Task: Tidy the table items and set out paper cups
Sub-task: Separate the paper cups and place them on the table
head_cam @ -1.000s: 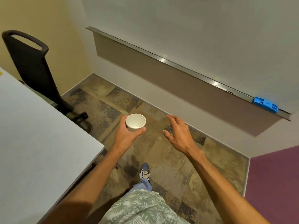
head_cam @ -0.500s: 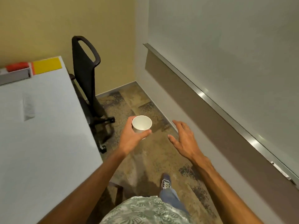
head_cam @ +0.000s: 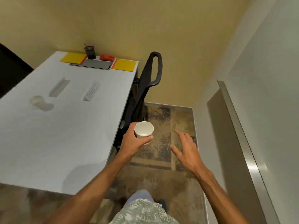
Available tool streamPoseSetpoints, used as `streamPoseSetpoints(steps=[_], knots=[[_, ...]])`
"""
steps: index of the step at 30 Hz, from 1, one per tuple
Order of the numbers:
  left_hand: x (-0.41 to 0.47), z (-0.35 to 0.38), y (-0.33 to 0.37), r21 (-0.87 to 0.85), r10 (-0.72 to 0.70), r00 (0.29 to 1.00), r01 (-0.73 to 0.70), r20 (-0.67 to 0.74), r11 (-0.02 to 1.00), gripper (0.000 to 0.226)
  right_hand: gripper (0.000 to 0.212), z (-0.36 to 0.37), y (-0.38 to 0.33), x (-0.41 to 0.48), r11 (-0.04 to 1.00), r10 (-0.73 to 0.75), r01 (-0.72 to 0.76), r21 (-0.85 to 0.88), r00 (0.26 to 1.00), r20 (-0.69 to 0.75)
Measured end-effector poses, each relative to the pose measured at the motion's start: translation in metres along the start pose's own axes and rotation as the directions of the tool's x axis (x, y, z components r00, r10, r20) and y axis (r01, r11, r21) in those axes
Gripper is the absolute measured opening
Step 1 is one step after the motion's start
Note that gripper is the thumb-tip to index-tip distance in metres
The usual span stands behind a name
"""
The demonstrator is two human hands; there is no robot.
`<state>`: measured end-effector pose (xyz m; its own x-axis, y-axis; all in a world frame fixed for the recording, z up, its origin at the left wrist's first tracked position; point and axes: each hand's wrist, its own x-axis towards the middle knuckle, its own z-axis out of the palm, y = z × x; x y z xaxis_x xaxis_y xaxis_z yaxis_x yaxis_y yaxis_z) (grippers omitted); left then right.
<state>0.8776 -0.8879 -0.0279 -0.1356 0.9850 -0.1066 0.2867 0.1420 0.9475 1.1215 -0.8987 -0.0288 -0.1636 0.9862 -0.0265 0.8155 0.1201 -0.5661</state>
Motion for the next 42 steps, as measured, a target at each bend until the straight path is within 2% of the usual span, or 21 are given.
streamPoseSetpoints(steps=[1,3,4,6,7,9,15,21,29,38,42], knots=[[-0.001,0.001,0.001,-0.008,-0.008,1.000,0.008,0.008,1.000,0.073,0.064,-0.002,0.001,-0.001,1.000,0.011,-0.011,0.002,1.000,-0.001],[0.014,-0.009,0.004,-0.009,-0.045,0.992,0.044,-0.117,0.999,0.070,0.064,-0.001,-0.003,0.041,0.996,-0.088,0.086,0.036,0.995,0.056],[0.015,-0.008,0.005,-0.011,-0.054,0.993,0.054,-0.104,0.999,0.070,0.065,-0.003,-0.003,0.042,0.996,-0.079,0.076,0.046,0.996,0.050],[0.031,-0.022,0.002,-0.009,-0.104,0.970,0.105,-0.219,0.994,0.072,0.067,0.006,-0.014,0.080,0.982,-0.179,0.170,0.084,0.977,0.115],[0.032,-0.022,0.002,-0.020,-0.116,0.969,0.114,-0.220,0.993,0.072,0.067,0.005,-0.017,0.080,0.981,-0.184,0.173,0.091,0.975,0.122],[0.054,-0.036,-0.006,-0.039,-0.158,0.937,0.154,-0.312,0.987,0.072,0.069,0.020,-0.029,0.121,0.956,-0.280,0.256,0.143,0.942,0.185],[0.116,-0.072,-0.023,-0.129,-0.229,0.885,0.192,-0.406,0.973,0.074,0.078,0.061,-0.075,0.213,0.920,-0.362,0.279,0.275,0.872,0.328],[0.168,-0.110,-0.031,-0.229,-0.268,0.881,0.190,-0.389,0.955,0.065,0.094,0.098,-0.135,0.283,0.889,-0.429,0.270,0.371,0.775,0.464],[0.211,-0.158,-0.038,-0.285,-0.293,0.853,0.179,-0.432,0.942,0.064,0.069,0.141,-0.205,0.341,0.820,-0.529,0.303,0.485,0.723,0.443],[0.244,-0.197,-0.056,-0.315,-0.356,0.742,0.204,-0.568,0.927,0.065,0.053,0.190,-0.260,0.394,0.793,-0.570,0.280,0.541,0.652,0.499],[0.262,-0.213,-0.065,-0.332,-0.382,0.711,0.217,-0.590,0.918,0.077,0.052,0.219,-0.273,0.423,0.779,-0.597,0.276,0.562,0.599,0.534]])
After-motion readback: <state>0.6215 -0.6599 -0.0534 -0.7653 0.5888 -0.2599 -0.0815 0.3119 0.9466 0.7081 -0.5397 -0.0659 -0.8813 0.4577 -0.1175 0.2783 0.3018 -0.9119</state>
